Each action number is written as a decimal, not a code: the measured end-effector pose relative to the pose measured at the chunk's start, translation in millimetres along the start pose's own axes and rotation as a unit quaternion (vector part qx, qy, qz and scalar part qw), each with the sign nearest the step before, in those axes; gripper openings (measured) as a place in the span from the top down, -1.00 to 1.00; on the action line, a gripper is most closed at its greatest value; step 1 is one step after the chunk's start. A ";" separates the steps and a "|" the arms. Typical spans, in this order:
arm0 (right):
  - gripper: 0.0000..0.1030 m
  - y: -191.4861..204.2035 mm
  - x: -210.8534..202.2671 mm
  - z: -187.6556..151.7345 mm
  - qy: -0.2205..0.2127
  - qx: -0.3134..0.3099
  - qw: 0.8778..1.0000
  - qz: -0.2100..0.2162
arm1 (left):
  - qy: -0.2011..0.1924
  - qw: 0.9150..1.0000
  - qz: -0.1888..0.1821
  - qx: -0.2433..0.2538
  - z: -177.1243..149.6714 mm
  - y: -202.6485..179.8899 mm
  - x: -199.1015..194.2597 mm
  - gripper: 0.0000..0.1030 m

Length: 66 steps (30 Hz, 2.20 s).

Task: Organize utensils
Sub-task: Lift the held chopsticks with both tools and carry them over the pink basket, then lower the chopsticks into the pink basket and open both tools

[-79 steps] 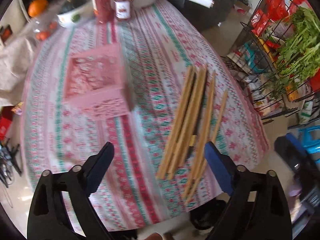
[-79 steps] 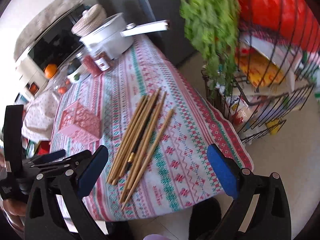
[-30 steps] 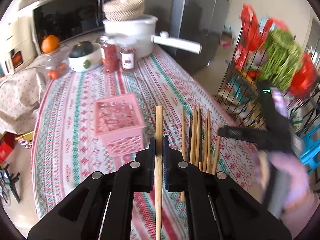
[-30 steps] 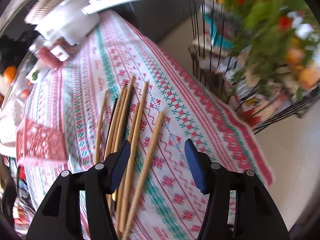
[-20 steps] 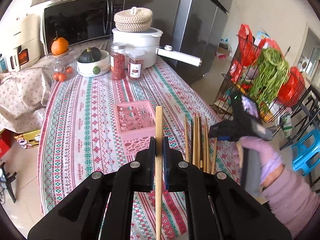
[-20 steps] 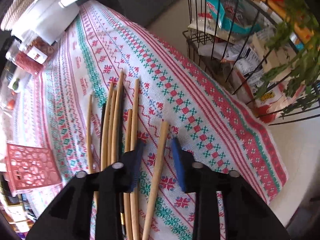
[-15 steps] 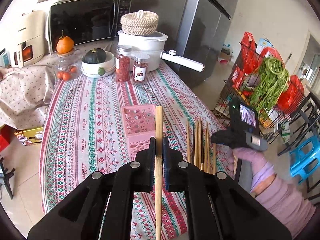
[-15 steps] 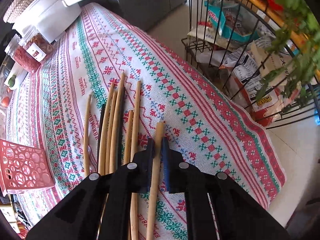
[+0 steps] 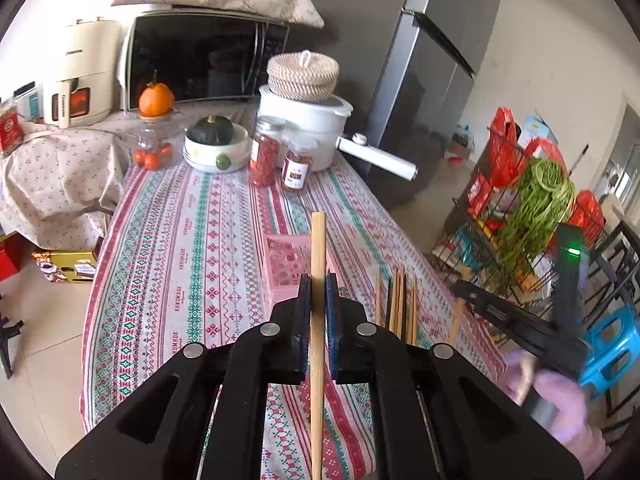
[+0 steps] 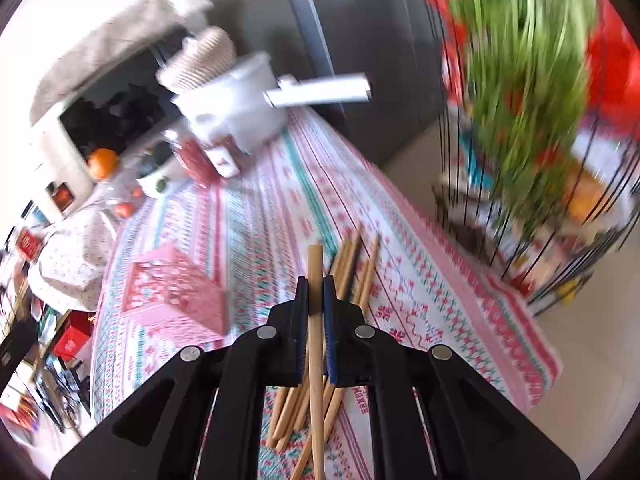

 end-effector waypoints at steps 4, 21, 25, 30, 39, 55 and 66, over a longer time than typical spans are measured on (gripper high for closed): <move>0.86 12.3 -44.3 3.4 -0.041 -0.035 0.999 0.006 | -0.024 1.000 0.001 -0.002 3.7 -6.6 -11.5 0.88; 0.86 43.8 -158.8 45.0 -0.133 -0.067 0.987 0.059 | -0.069 0.997 -0.007 -0.029 42.1 -4.3 -37.7 0.88; 0.86 48.4 -167.1 63.1 -0.144 -0.058 0.985 0.072 | -0.089 0.996 -0.002 -0.023 63.5 -10.3 -40.7 0.88; 0.86 56.2 -163.2 84.0 -0.146 -0.042 0.984 0.096 | -0.149 0.988 0.029 -0.005 97.5 -19.8 -51.9 0.88; 0.85 91.4 -126.7 111.9 -0.146 -0.032 0.980 0.133 | -0.195 0.977 0.081 -0.031 127.7 1.6 -14.9 0.88; 0.85 121.9 -44.5 109.7 -0.112 -0.004 0.984 0.137 | -0.184 0.974 0.102 -0.088 105.3 47.3 -14.7 0.33; 0.14 129.5 -19.1 84.7 -0.094 -0.031 0.990 0.098 | -0.160 0.978 0.119 -0.059 92.3 40.6 -9.0 0.26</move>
Point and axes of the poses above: each gripper's, at about its wrist camera, not at the fingertips, and x roughly the way its jaws point, y to its left, z to its top, the point moved 6 cm from there along x, roughly the way its jaws point, and after that the axes turned 6 degrees about -z, right-handed, at the moved point
